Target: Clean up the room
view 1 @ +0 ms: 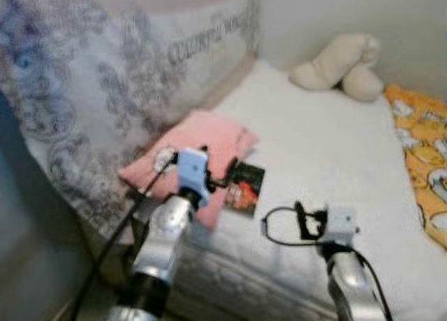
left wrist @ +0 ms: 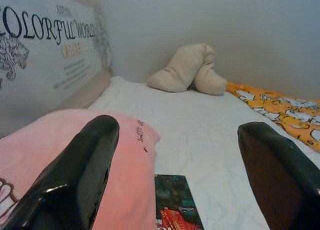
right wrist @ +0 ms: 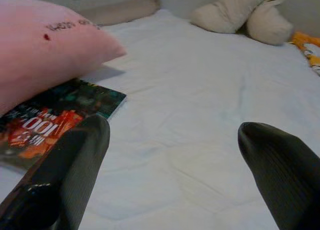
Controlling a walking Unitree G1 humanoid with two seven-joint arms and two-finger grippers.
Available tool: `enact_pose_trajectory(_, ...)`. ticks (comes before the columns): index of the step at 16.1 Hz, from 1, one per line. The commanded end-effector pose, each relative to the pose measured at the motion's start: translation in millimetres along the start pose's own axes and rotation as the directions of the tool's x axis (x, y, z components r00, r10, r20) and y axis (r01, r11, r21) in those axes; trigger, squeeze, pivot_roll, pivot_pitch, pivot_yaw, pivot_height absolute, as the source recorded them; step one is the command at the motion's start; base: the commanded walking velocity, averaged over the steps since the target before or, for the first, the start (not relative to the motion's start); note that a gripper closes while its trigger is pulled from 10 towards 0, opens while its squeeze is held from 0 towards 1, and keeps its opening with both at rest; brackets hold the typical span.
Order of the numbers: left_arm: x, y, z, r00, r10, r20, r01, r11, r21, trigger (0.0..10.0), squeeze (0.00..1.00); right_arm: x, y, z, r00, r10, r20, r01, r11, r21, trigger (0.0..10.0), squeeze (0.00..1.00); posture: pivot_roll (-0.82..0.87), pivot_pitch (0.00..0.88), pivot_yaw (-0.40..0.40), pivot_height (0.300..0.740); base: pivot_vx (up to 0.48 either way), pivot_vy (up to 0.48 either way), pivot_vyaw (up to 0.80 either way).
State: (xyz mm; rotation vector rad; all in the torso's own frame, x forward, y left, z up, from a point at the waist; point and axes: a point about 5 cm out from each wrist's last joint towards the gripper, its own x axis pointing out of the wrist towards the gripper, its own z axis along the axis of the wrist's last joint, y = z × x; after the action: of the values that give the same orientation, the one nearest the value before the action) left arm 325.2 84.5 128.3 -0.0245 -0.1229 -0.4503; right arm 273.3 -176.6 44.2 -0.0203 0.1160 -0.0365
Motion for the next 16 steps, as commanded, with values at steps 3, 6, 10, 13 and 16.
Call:
enact_pose_trajectory(3, -2.9, 0.6, 4, 0.999, -0.04, -0.001, 0.04, 0.999, 0.005, 10.0, 0.0, 8.0, -2.6, 16, 0.997, -0.049, 0.064, 0.048, 0.999, 0.019, 10.0, 0.0, 0.15, 0.0, -0.067, 0.74, 0.0, -0.48, 0.0)
enact_pose_trajectory(6, -3.0, -0.9, 5, 0.999, -0.039, 0.01, 0.039, 0.999, 0.0, 10.0, 0.0, 9.5, -5.6, 23, 0.995, -0.027, 0.094, 0.029, 0.999, -0.022, 10.0, 0.0, 0.15, 0.0, -0.054, 0.74, 0.0, -0.48, 0.0)
enact_pose_trajectory(10, 0.1, 2.4, 6, 0.998, -0.068, -0.001, 0.068, 0.998, 0.014, 10.0, 0.0, 15.8, -3.0, 26, 0.993, -0.056, 0.102, 0.056, 0.998, 0.001, 10.0, 0.0, 0.14, 0.0, -0.034, 0.74, 0.0, -0.48, 0.0)
enact_pose_trajectory(13, 1.7, 4.3, 5, 0.998, -0.069, -0.006, 0.069, 0.998, 0.013, 10.0, 0.0, 16.6, -2.7, 28, 0.993, -0.053, 0.11, 0.054, 0.998, -0.014, 10.0, 0.0, 0.13, 0.0, -0.027, 0.74, 0.0, -0.48, -0.26)
enact_pose_trajectory(16, 1.8, 5.8, 0, 0.995, -0.088, -0.045, 0.087, 0.996, -0.013, 10.0, 0.0, 15.1, 2.7, 27, 0.993, -0.035, 0.116, 0.038, 0.999, -0.026, 10.0, 0.0, 0.14, 0.0, -0.023, 0.74, 0.0, -0.476, -0.77)
